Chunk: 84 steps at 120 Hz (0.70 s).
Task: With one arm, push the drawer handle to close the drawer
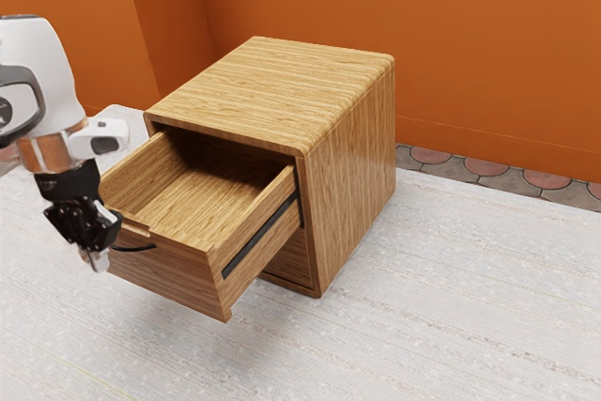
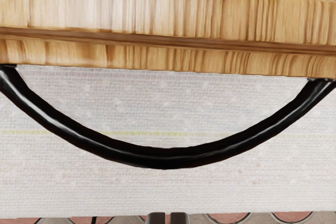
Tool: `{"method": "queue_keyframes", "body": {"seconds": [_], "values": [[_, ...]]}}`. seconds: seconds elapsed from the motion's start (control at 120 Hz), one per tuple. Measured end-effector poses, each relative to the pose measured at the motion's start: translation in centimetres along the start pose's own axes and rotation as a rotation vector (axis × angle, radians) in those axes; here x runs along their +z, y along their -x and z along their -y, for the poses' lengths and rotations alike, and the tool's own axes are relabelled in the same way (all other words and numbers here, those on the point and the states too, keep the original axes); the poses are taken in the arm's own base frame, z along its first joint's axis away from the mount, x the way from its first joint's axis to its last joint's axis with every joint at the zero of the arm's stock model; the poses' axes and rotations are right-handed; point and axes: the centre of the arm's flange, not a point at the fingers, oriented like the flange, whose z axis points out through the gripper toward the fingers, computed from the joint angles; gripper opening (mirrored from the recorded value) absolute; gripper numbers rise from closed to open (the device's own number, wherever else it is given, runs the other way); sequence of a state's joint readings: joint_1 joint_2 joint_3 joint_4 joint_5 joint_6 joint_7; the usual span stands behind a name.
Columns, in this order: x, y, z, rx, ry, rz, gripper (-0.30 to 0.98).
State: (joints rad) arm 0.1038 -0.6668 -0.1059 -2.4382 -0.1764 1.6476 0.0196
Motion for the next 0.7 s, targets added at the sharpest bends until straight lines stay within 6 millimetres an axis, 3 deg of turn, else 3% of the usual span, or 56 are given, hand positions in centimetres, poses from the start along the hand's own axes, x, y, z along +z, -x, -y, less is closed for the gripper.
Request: {"method": "queue_keyframes", "body": {"seconds": [0.7], "values": [[-0.4, -5.4, -0.6, -0.035, -0.002, -0.016, -0.10]]}}
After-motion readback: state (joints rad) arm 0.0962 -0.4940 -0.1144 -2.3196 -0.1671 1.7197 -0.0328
